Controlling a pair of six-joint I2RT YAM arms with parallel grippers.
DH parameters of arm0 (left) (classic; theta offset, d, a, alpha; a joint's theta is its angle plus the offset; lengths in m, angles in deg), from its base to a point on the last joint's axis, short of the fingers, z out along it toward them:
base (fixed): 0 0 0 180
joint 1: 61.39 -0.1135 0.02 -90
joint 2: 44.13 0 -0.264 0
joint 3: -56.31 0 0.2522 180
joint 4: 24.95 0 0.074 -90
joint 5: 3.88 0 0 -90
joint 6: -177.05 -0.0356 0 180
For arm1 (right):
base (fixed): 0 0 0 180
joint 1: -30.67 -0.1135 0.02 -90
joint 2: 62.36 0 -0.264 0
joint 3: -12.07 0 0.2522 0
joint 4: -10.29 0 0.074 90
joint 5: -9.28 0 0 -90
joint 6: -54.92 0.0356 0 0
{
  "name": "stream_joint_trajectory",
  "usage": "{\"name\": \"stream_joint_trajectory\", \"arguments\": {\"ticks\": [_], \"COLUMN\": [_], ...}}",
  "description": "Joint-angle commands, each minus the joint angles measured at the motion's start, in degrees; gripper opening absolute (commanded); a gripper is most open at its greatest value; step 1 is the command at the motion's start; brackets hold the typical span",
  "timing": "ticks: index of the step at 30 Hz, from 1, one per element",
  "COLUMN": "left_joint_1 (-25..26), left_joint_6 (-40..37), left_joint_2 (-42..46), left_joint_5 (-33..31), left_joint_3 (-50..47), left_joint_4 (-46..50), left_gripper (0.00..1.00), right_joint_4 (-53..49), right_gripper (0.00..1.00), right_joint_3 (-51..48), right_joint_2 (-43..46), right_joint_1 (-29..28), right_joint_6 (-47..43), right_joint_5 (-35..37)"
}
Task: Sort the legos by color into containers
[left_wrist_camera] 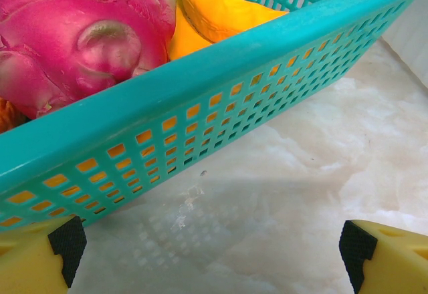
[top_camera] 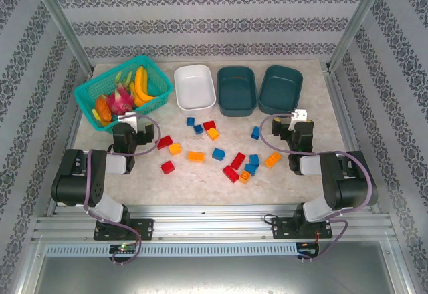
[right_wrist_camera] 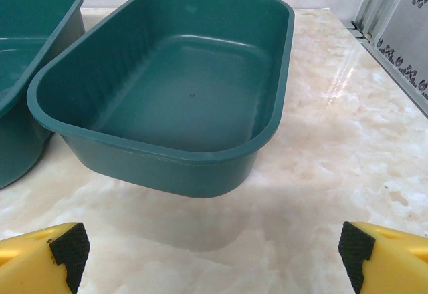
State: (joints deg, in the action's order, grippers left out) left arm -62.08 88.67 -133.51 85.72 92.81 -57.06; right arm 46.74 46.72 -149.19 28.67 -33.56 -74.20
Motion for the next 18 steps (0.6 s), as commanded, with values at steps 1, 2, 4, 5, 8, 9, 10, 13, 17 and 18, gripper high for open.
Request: {"name": "stream_joint_trajectory", "arguments": {"ticks": [1, 2, 4, 5, 8, 9, 10, 13, 17, 18], "left_joint_1": [0.69, 0.69, 1.64, 2.79, 7.27, 8.94, 10.61, 15.87, 17.36, 17.19], "left_joint_6": [-1.10, -1.14, -1.01, -1.10, -2.24, -2.20, -2.44, -3.37, 25.24, 31.96], "left_joint_2": [0.01, 0.25, 3.95, 6.65, 16.05, 19.46, 22.75, 30.41, 32.38, 31.41], "left_joint_5": [0.48, 0.37, -3.34, -6.82, -15.24, -17.30, -19.05, -21.81, -26.94, -26.13], "left_joint_3": [0.93, 0.62, 1.70, 3.17, 5.40, 6.22, 7.82, 13.47, 28.98, 33.57], "left_joint_4": [-1.79, -2.25, 3.12, 6.90, 15.18, 17.49, 20.98, 28.68, 60.82, 70.93], "left_gripper": [1.00, 1.00, 1.00, 1.00, 1.00, 1.00, 1.00, 1.00, 1.00, 1.00], "right_joint_4": [1.54, 1.79, 2.32, -1.27, -15.49, -18.88, -23.22, -53.24, -86.97, -86.13], "right_gripper": [0.98, 0.98, 0.98, 0.98, 0.98, 0.98, 0.98, 0.98, 0.98, 0.98], "right_joint_3": [0.88, 0.66, 0.50, 1.03, 5.05, 7.11, 10.66, 29.40, 43.60, 42.68], "right_joint_2": [0.34, 0.57, 2.26, 4.90, 16.23, 20.35, 23.96, 28.83, 26.24, 26.26], "right_joint_1": [0.33, 0.33, 0.13, -0.60, -4.25, -5.78, -7.23, -7.69, -4.07, -3.81], "right_joint_6": [0.65, 0.56, -0.22, -0.84, -2.00, -2.51, -2.36, 18.29, 41.36, 39.15], "right_joint_5": [-0.99, -1.03, -2.48, -1.15, 7.85, 10.78, 13.83, 19.45, 9.93, 5.07]}}
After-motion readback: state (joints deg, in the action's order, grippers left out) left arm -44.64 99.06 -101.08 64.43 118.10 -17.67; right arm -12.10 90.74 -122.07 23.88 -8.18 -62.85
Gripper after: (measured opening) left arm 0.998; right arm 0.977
